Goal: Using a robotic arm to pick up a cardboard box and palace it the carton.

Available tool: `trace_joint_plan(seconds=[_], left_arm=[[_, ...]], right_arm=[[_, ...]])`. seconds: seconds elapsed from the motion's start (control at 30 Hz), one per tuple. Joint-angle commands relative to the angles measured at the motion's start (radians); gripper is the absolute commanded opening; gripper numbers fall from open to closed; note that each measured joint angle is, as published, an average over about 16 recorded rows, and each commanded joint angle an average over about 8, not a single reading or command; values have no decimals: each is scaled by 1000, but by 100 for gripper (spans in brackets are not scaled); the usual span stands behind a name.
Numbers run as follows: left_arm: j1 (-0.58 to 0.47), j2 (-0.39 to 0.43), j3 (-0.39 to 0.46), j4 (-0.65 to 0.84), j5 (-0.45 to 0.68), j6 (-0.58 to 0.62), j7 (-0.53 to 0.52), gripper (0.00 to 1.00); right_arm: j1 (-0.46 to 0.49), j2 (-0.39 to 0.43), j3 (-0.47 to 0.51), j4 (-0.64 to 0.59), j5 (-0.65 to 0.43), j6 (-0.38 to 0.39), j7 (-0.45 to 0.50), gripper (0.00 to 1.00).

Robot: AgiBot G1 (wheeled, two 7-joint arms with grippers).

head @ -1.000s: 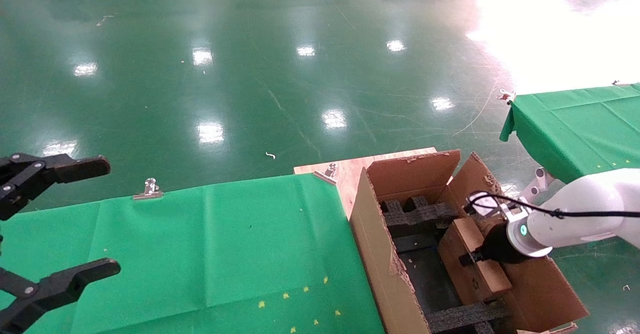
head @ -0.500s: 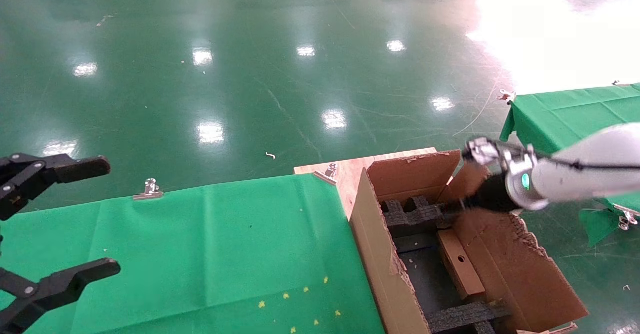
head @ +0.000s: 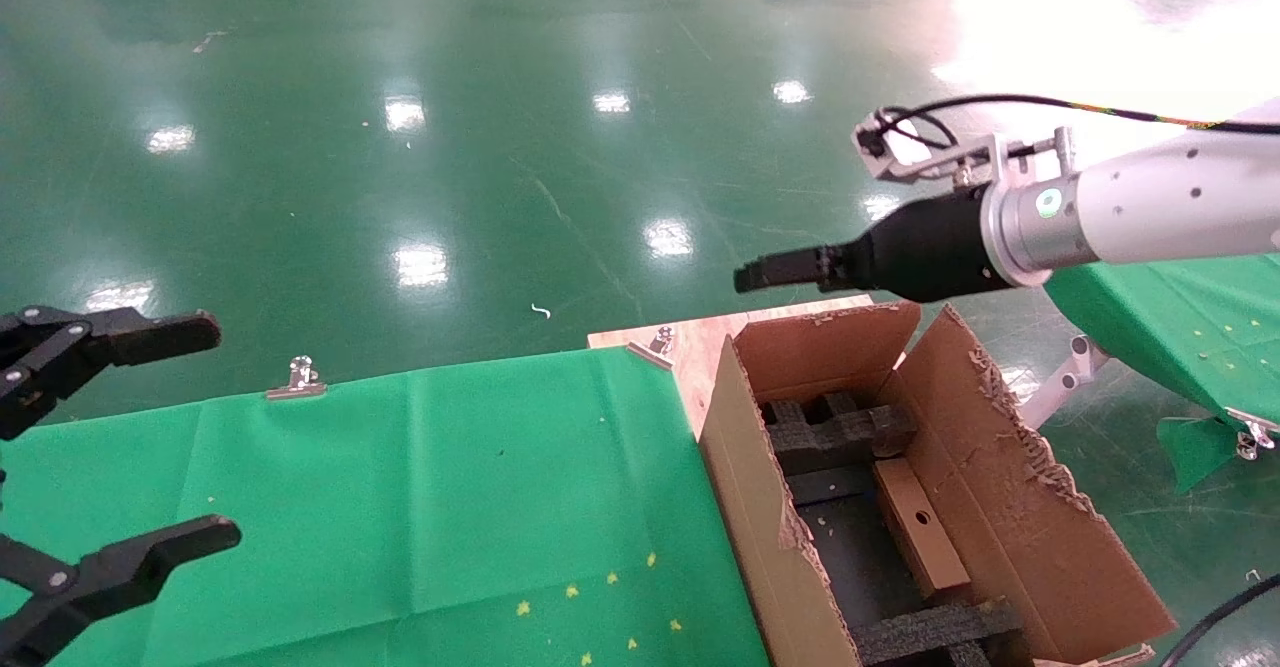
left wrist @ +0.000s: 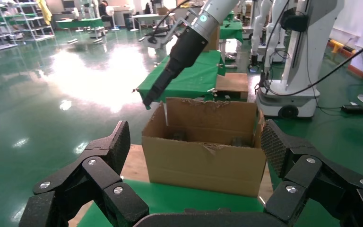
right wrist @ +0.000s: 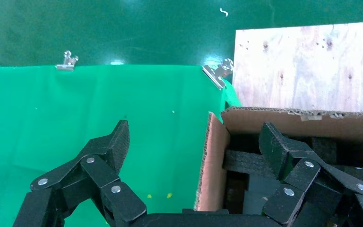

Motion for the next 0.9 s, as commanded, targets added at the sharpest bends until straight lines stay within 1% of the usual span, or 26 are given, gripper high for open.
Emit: trace_joint_plan(seconds=[0.03, 0.23, 0.33, 0.47, 0.9], left_arm=[[0, 0, 0, 0, 0, 0, 0, 100], [0, 0, 0, 0, 0, 0, 0, 100], [0, 0, 0, 0, 0, 0, 0, 100], [0, 0, 0, 0, 0, 0, 0, 100], [0, 0, 0, 0, 0, 0, 0, 100]], right_arm=[[22, 13, 25, 26, 35, -26, 1, 100], [5, 8, 23, 17, 29, -21, -5, 100], [-17, 6, 48, 17, 31, -30, -29, 100], [-68, 7, 130, 31, 52, -68, -94, 100], [-291, 6, 468, 79, 133, -216, -369, 100]])
